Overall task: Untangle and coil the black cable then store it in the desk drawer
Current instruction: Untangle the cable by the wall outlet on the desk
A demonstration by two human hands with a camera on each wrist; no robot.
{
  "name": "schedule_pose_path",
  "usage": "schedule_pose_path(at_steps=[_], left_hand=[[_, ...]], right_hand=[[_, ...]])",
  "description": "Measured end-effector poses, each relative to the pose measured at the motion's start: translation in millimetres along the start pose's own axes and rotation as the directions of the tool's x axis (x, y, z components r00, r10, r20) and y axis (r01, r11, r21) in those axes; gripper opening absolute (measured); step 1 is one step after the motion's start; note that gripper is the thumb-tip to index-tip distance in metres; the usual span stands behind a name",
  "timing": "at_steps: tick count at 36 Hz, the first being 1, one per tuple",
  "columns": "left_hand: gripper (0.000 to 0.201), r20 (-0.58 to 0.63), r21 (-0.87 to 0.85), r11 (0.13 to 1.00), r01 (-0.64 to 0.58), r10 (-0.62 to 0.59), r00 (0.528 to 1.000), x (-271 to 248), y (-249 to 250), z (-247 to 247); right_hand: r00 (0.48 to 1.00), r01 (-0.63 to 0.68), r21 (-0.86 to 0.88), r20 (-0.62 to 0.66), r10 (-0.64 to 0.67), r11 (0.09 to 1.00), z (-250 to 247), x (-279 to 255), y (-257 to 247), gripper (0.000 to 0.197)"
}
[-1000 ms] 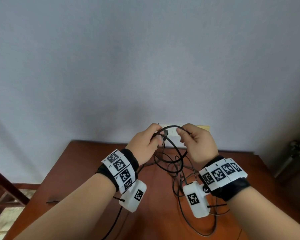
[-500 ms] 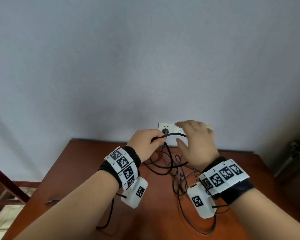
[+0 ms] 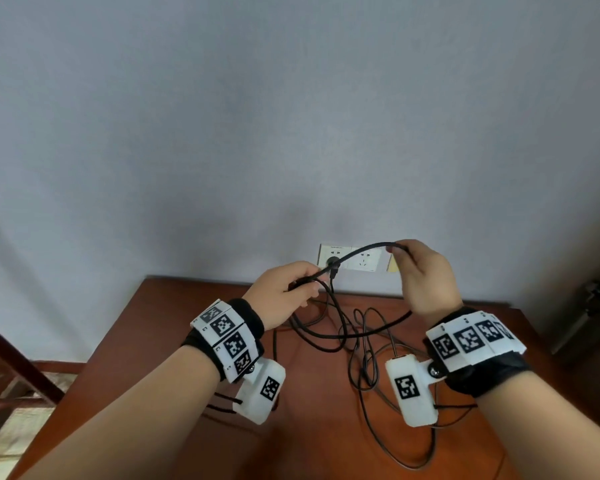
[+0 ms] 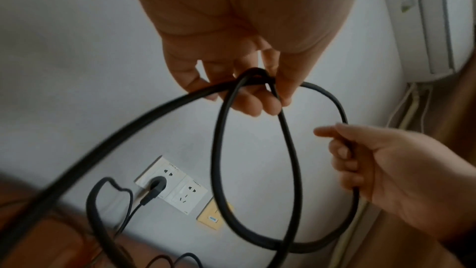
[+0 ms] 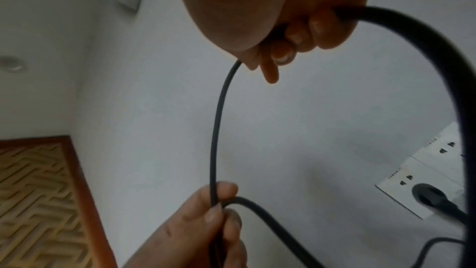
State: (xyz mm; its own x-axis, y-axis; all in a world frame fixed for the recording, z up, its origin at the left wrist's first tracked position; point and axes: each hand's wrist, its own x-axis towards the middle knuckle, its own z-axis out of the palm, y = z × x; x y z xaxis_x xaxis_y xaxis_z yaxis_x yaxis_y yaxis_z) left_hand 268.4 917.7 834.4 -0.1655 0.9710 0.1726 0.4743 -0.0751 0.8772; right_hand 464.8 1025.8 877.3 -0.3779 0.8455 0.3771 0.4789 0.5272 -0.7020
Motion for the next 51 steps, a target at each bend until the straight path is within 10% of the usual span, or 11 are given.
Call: schedule_pose_path(at_steps=[5,8,13,22,36,51], left_hand=[[0.018,-0.024,-0.025,1.000,-0.012,0.012,1.000,1,-2,-1],[0.019,-0.035,0.084,0.995,-0.045,0.048,0.998,4,1,2],[0.015,-0.034,0.137,0.987,-0.079,0.085,0.996,11,10,10],[0.037,-0.018,0.100,0.990,-0.096,0.098,0.995,7,16,2],[0.022,-0.075,0.017,0.997,0.072,-0.071,0.995,-3,-23,-4],[0.048,-0.053,0.270,0.955,0.121,-0.111,0.992,11,-28,10]], right_hand=[[0.989,-0.069,-0.226,0.110,0.096,0.972,1,3,12,0.024],[0.987,0.053,-0.388,0.160,0.011,0.920,6,-6,4,0.046],[0.930,0.352,-0.439,0.265,-0.255,0.827,23,-20,-18,0.031],[0.916,0.363,-0.552,0.065,-0.395,0.751,21,-12,-22,0.016],[0.988,-0.118,-0.033,-0.109,0.113,0.993,3,14,8,0.025],[0.994,-0.039,0.455,-0.078,0.083,0.889,3,8,-14,0.027]])
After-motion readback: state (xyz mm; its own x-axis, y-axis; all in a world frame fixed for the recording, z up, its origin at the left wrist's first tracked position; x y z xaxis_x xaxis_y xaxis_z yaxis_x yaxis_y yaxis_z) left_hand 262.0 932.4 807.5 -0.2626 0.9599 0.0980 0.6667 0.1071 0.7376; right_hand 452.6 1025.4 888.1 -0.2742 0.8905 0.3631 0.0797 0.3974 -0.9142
